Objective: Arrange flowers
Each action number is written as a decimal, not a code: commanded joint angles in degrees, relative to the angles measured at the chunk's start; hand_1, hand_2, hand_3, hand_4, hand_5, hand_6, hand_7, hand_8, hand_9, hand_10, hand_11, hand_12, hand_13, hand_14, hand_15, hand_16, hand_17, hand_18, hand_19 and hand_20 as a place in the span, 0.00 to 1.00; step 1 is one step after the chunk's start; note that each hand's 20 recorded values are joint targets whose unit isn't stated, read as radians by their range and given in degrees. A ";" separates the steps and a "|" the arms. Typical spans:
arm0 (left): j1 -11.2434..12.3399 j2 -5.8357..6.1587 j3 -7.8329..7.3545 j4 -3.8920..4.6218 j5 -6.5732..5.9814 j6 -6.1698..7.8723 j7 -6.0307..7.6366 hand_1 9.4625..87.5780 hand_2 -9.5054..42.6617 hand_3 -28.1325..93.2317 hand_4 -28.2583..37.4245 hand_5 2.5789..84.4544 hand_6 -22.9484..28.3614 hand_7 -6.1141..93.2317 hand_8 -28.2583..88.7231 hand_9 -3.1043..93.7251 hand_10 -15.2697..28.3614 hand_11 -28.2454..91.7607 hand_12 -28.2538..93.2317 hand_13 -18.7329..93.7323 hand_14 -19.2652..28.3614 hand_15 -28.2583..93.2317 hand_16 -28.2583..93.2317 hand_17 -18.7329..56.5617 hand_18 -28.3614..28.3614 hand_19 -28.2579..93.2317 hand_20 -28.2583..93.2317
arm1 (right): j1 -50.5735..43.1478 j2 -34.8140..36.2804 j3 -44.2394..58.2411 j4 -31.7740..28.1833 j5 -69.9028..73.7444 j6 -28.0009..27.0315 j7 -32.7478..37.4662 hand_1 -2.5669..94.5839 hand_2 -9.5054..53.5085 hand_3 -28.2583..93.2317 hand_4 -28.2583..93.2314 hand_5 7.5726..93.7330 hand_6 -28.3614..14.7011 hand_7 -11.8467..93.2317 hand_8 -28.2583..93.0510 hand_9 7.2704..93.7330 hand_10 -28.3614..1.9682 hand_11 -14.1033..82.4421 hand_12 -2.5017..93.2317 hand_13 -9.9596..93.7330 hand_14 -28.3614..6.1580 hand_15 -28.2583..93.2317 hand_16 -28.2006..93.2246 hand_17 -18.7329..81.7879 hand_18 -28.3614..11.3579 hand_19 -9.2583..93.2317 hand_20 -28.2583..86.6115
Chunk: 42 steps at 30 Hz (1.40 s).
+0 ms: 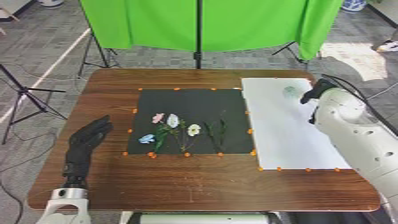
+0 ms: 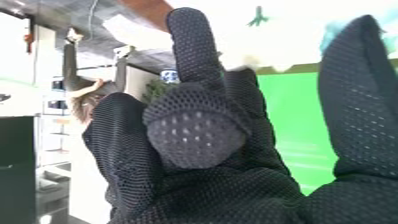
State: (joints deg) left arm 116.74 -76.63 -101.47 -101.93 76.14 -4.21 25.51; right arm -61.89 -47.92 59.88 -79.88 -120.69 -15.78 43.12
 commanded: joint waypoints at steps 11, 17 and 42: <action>-0.08 -3.36 1.89 1.46 0.01 -0.87 -0.16 0.24 0.00 0.75 0.20 0.55 0.54 0.19 0.20 0.48 0.66 0.39 0.36 0.48 0.79 0.39 0.26 0.35 0.80 0.34 0.41 | -7.92 1.12 -1.26 1.12 -5.13 17.41 -3.71 0.64 0.00 0.71 0.06 0.78 0.79 0.31 0.21 0.91 0.68 0.19 0.40 1.00 0.85 0.77 0.49 0.83 0.33 1.00 0.82; 0.17 -3.19 1.68 1.30 -0.10 -0.85 -0.25 0.24 0.00 0.75 0.20 0.55 0.54 0.19 0.20 0.48 0.66 0.39 0.36 0.48 0.79 0.39 0.26 0.35 0.80 0.34 0.41 | -6.77 2.79 -2.20 -0.45 -7.88 28.11 -2.93 0.68 0.00 0.71 0.06 0.85 0.74 0.30 0.24 0.95 0.70 0.21 0.42 1.00 0.86 0.80 0.48 0.84 0.34 1.00 0.83; -0.13 -2.29 1.79 1.26 0.03 -1.18 -0.46 0.24 0.00 0.75 0.20 0.55 0.54 0.19 0.20 0.48 0.66 0.39 0.36 0.48 0.79 0.39 0.26 0.35 0.80 0.34 0.41 | 6.04 -0.93 -24.92 -16.23 -7.03 14.76 -24.84 0.68 0.00 0.71 0.06 0.86 0.75 0.29 0.26 0.96 0.70 0.20 0.44 1.00 0.87 0.79 0.48 0.84 0.35 1.00 0.84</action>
State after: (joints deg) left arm 116.38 -76.70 -101.59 -101.54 76.18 -4.46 25.51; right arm -52.59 -43.45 39.12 -96.57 -126.02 4.34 19.98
